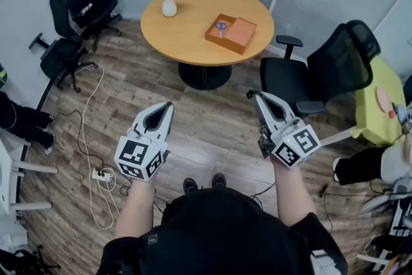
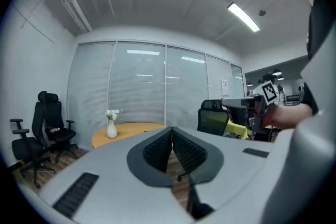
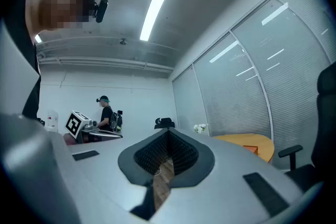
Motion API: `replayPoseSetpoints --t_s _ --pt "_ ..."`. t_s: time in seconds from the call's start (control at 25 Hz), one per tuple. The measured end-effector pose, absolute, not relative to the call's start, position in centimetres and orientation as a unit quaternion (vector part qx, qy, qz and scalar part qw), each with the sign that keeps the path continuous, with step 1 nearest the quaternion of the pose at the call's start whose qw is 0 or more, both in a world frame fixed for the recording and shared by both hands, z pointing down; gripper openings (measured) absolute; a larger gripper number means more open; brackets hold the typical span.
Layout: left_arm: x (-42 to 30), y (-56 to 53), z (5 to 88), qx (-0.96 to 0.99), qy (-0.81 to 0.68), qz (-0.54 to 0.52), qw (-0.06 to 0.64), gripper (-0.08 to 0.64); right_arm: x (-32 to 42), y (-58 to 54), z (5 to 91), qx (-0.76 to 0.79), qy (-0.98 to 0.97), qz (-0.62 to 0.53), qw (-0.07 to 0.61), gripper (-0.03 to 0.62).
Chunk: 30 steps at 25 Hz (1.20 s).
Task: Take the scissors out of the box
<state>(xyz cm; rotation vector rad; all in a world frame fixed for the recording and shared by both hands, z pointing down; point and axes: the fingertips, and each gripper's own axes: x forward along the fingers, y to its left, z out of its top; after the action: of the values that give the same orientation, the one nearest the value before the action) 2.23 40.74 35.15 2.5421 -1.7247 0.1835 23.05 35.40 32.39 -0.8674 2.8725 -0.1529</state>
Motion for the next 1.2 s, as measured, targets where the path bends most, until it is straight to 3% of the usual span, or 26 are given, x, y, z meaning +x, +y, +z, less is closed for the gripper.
replayPoseSetpoints --t_s 1.2 --pt "8.1 38.7 35.6 0.811 -0.581 0.06 0.034 0.014 29.9 31.4 33.6 -0.259 0.96 -0.07 0.077 0.036"
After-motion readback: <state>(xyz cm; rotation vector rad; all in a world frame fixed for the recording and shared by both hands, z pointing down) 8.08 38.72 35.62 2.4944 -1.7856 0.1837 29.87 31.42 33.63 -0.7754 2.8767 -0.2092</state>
